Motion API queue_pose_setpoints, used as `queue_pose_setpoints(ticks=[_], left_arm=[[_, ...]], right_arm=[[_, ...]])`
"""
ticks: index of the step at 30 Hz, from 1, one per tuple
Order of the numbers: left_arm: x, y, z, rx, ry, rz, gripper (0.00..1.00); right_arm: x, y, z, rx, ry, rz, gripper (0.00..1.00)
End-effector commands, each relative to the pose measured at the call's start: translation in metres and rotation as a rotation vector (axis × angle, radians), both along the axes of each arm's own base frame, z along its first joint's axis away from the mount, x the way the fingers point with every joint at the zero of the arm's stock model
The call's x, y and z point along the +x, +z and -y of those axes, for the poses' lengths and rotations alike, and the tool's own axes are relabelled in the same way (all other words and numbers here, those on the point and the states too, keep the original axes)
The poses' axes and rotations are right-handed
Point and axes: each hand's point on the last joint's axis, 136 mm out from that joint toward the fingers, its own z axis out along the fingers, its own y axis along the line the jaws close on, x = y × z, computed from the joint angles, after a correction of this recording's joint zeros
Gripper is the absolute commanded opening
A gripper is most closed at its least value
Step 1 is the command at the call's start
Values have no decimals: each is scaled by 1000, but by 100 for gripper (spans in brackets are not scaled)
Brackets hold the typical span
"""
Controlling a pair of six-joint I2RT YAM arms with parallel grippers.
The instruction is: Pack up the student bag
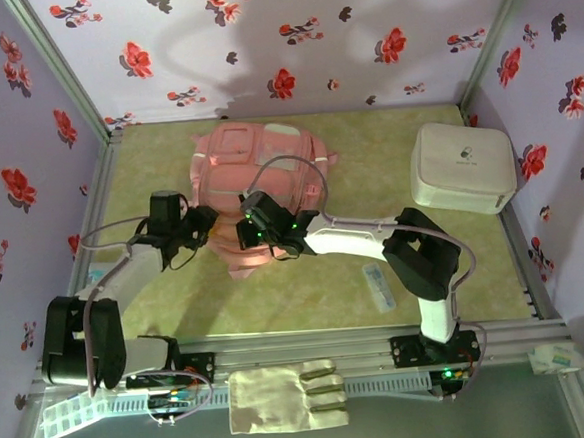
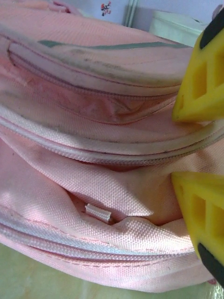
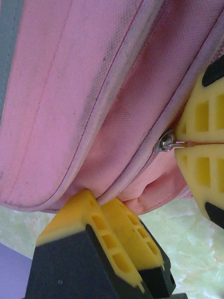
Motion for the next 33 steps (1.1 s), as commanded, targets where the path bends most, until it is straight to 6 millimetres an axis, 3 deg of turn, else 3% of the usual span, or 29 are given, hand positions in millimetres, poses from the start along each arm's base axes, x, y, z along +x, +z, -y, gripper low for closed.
queue_pose_setpoints(ticks=[1, 6, 10, 17, 25, 33], left_arm=[[13, 7, -2, -11, 57, 32, 28], [18, 3, -2, -11, 67, 28, 23], [22, 3, -2, -6, 67, 39, 12], [24, 13, -7, 61, 31, 76, 0], [17, 28, -16, 94, 19, 104, 0], [4, 31, -20, 144, -41, 100, 0]], right_arm=[[2, 19, -2, 44, -16, 39, 0], [2, 18, 0, 37, -19, 41, 0], [3, 16, 10, 6, -38, 57, 0], [12, 7, 65, -140, -132, 131, 0], [19, 2, 124, -284, -224, 198, 0], [38, 6, 162, -332, -292, 214, 0]])
